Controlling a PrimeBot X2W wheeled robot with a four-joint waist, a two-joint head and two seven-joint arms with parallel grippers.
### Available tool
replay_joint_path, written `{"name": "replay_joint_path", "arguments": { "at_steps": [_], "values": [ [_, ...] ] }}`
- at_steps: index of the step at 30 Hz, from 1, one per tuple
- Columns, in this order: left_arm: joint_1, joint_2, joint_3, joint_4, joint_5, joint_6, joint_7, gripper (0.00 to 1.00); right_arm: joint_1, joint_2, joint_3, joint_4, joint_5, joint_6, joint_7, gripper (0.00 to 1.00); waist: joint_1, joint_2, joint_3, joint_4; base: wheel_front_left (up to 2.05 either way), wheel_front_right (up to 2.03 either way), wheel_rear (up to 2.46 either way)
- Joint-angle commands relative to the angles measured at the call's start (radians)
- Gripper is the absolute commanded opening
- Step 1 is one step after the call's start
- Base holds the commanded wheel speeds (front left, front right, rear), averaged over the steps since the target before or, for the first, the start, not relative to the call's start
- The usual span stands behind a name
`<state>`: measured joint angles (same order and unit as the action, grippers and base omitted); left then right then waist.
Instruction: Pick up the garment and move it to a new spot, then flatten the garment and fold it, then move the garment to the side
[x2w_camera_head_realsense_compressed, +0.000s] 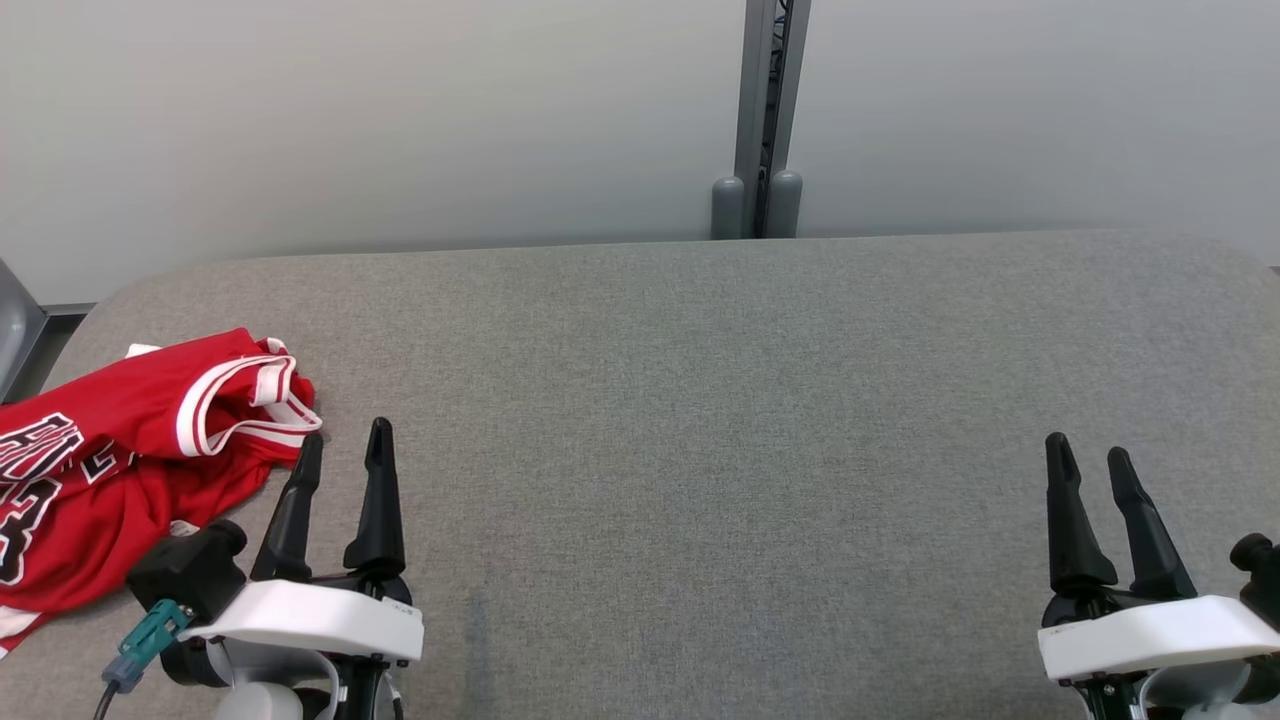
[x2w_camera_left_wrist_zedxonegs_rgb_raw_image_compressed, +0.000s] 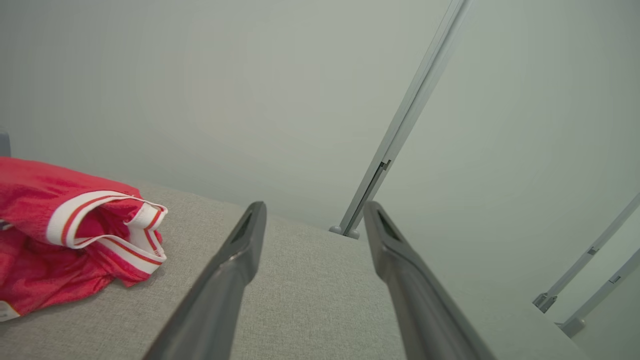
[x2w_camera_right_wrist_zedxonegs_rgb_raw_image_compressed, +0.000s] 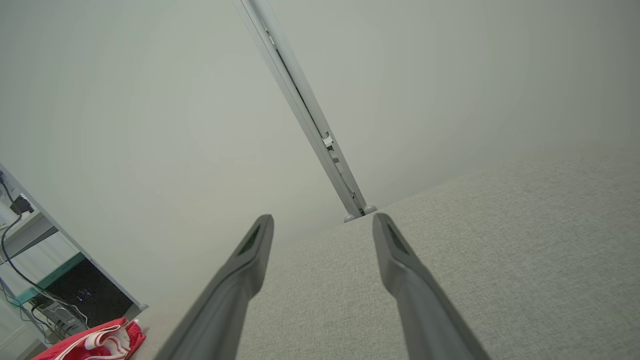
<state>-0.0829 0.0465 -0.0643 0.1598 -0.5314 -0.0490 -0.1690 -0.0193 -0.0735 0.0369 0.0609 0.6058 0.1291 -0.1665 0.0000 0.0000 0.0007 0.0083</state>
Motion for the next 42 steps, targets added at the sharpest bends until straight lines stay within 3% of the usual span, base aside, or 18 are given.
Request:
{"name": "replay_joint_path", "arguments": {
  "at_steps": [1, 42],
  "values": [
    [-0.021, 0.004, -0.002, -0.01, 0.027, 0.005, -0.009, 1.0, 0.0, -0.009, -0.001, -0.012, -0.026, 0.002, -0.012, 1.0, 0.0, 0.0, 0.0, 0.001, 0.0, 0.0, 0.0],
    [-0.035, 0.006, -0.072, -0.004, 0.323, 0.033, -0.092, 1.0, 0.018, -0.021, 0.039, -0.039, -0.321, 0.002, -0.053, 1.0, 0.0, 0.0, 0.0, 0.008, 0.0, 0.0, 0.0]
  ]
}}
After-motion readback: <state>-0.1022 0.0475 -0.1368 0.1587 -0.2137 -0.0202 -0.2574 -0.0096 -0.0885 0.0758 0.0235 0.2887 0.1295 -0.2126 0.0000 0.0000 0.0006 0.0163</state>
